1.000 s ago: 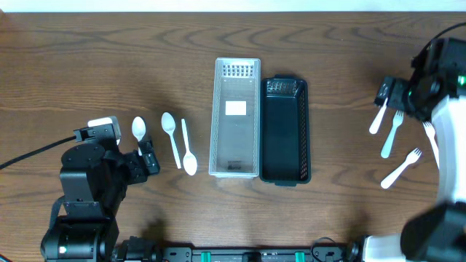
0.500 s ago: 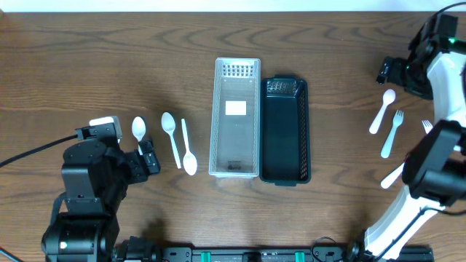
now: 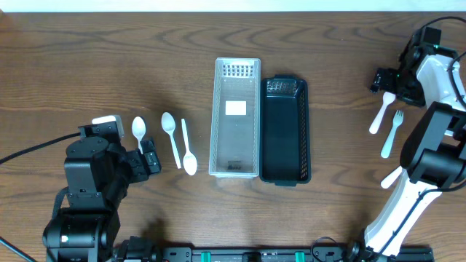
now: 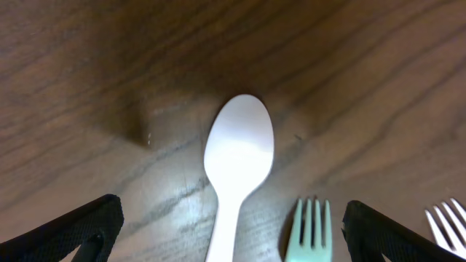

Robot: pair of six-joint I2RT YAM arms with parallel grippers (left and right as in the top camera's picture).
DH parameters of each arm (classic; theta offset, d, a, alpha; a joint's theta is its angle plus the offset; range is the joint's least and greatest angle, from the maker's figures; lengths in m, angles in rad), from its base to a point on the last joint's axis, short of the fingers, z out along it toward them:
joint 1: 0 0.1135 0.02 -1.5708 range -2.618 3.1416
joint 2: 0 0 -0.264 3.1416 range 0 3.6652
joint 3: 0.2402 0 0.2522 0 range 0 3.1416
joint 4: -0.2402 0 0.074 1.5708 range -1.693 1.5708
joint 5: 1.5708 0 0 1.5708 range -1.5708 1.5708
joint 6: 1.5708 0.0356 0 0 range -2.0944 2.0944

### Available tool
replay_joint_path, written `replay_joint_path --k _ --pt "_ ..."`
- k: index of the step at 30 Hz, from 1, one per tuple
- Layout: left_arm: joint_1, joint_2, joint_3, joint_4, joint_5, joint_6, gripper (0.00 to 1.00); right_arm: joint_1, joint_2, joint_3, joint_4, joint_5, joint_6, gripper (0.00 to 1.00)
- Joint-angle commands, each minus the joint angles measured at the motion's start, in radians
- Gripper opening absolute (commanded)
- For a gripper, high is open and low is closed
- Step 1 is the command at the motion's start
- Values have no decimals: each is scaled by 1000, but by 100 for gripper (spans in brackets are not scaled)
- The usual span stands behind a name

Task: Pack container
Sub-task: 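Move the right gripper over the white spoon and grasp it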

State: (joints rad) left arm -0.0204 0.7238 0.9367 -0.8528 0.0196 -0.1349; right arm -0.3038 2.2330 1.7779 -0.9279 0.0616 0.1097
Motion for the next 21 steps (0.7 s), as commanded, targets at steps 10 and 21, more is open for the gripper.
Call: replay_joint_path --k 10,21 --pt "6 2 14 0 -2 -9 98 -14 119 22 32 -40 -60 99" --pt "6 2 14 -3 -2 -9 98 -15 130 22 41 -55 -62 86"
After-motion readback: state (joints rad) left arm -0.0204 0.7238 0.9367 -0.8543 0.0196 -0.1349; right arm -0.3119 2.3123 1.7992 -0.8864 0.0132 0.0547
